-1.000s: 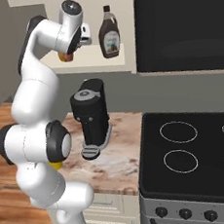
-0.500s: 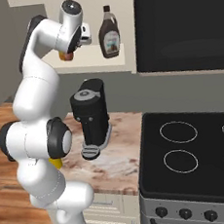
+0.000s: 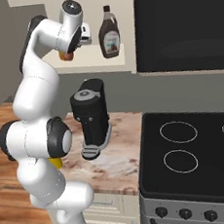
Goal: Pick the syrup bottle and honey bottle from the cabinet and place them next to the mug.
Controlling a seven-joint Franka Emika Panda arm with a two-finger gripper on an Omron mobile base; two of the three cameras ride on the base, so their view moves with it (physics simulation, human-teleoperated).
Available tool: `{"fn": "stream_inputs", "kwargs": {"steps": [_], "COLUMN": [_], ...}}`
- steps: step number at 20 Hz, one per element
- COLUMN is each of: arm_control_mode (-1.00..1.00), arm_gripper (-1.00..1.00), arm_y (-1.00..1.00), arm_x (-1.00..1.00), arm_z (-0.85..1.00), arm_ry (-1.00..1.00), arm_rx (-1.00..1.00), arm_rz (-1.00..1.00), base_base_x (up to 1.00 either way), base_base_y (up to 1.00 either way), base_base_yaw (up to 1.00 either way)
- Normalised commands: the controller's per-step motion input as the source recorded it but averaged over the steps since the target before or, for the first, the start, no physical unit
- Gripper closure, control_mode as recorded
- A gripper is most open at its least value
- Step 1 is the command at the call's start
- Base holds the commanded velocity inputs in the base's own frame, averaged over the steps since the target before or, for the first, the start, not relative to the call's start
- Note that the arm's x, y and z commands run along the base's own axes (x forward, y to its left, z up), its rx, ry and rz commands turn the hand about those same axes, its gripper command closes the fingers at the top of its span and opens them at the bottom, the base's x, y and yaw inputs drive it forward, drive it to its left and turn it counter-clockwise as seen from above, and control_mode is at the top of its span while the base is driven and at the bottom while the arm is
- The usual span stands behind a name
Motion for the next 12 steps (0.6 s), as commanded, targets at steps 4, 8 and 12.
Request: {"fn": "stream_inputs", "kwargs": {"steps": [4,8,12], "arm_control_mode": [-1.00,-1.00,-1.00], "arm_gripper": [1.00,1.00,1.00], "arm_y": [0.01,0.01,0.00], "arm_x": [0.00,0.00,0.00], "arm_z": [0.00,0.00,0.00], "arm_ry": [0.00,0.00,0.00], "arm_rx": [0.00,0.00,0.00], "arm_rz": [0.00,0.00,0.00], "base_base_x": [0.00,0.00,0.00], "base_base_y": [0.00,0.00,0.00], "base_base_yaw": [0.00,0.00,0.00]}}
